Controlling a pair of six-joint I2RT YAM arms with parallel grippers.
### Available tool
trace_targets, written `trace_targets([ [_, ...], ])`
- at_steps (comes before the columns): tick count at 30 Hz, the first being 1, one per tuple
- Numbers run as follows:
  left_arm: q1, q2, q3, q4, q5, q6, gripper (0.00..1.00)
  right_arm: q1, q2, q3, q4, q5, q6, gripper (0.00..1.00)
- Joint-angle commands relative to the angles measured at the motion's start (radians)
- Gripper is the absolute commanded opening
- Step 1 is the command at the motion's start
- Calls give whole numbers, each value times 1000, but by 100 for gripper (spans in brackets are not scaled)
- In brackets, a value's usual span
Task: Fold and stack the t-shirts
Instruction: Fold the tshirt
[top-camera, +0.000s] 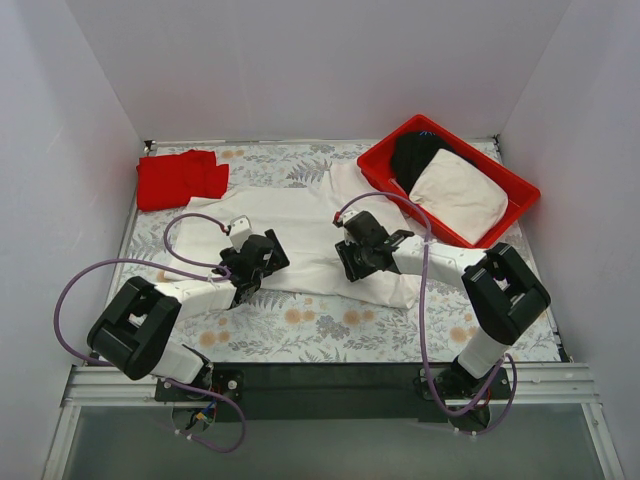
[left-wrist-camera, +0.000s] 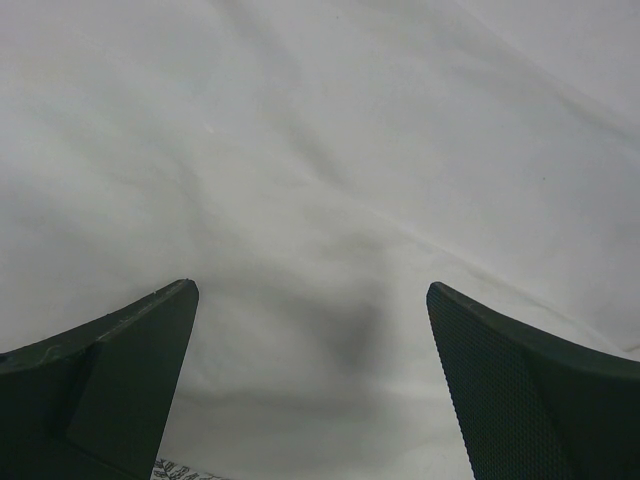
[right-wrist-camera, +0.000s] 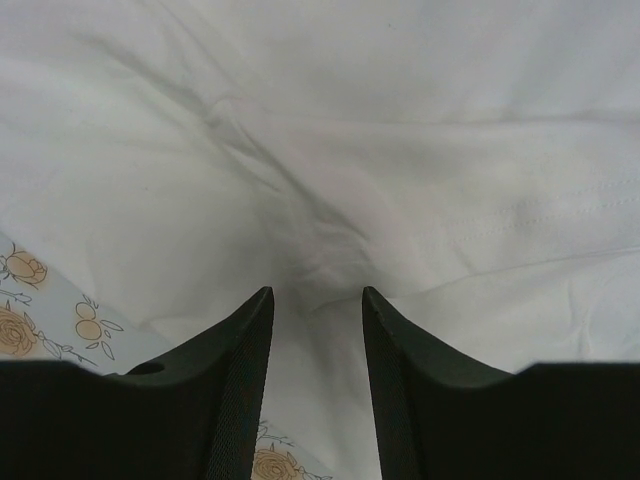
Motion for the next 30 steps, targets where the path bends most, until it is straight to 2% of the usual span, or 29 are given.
trace_targets([
  [1, -4, -8, -19, -27, -18, -8, 91, 5, 16, 3, 35, -11, -11, 35],
  [15, -4, -32, -42, -31, -23, -14, 92, 3, 4, -2, 15, 44, -17, 1],
  [24, -4, -43, -53, -31, -30, -17, 92, 3, -10, 16, 15, 70, -34, 1],
  [30, -4, -41, -55, -31, -27, -20, 92, 1, -2, 101, 7, 93, -66, 1],
])
